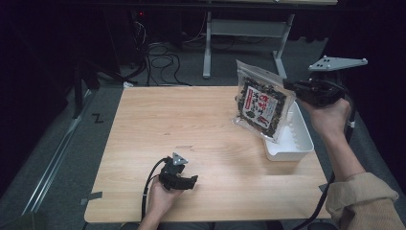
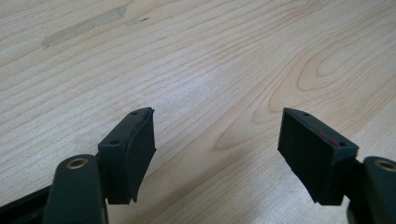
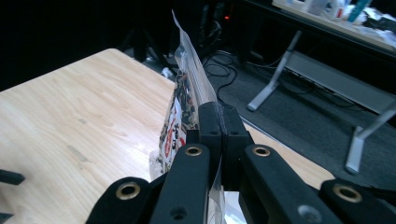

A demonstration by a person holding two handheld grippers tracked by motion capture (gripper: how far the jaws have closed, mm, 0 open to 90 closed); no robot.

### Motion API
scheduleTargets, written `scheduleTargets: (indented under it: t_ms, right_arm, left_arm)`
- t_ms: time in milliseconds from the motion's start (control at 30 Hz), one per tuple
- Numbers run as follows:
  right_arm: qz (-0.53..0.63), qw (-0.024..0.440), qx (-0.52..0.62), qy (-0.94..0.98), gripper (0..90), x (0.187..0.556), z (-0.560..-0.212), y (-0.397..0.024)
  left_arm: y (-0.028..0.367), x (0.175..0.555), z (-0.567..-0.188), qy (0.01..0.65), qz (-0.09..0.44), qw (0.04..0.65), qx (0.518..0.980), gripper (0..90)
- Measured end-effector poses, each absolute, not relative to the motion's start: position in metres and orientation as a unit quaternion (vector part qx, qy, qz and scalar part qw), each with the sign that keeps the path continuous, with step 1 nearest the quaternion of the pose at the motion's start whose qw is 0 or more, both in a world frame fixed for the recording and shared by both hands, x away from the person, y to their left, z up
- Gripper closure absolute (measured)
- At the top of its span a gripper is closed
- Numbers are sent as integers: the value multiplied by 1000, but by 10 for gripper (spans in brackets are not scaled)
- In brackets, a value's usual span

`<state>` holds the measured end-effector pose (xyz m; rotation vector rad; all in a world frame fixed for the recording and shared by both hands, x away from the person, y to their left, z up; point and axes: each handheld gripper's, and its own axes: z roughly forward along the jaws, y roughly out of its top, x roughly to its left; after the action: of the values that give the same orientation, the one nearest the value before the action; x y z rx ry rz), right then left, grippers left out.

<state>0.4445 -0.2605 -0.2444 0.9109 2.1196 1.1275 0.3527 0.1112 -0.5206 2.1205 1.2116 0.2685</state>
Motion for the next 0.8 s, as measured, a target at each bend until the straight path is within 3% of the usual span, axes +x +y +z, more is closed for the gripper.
scheduleTargets:
  t_ms: [800]
  right_arm:
    - [421,322,397,749,900,444,-253,-316]
  left_arm:
    - [109,353,-523,463,104,329,816,279]
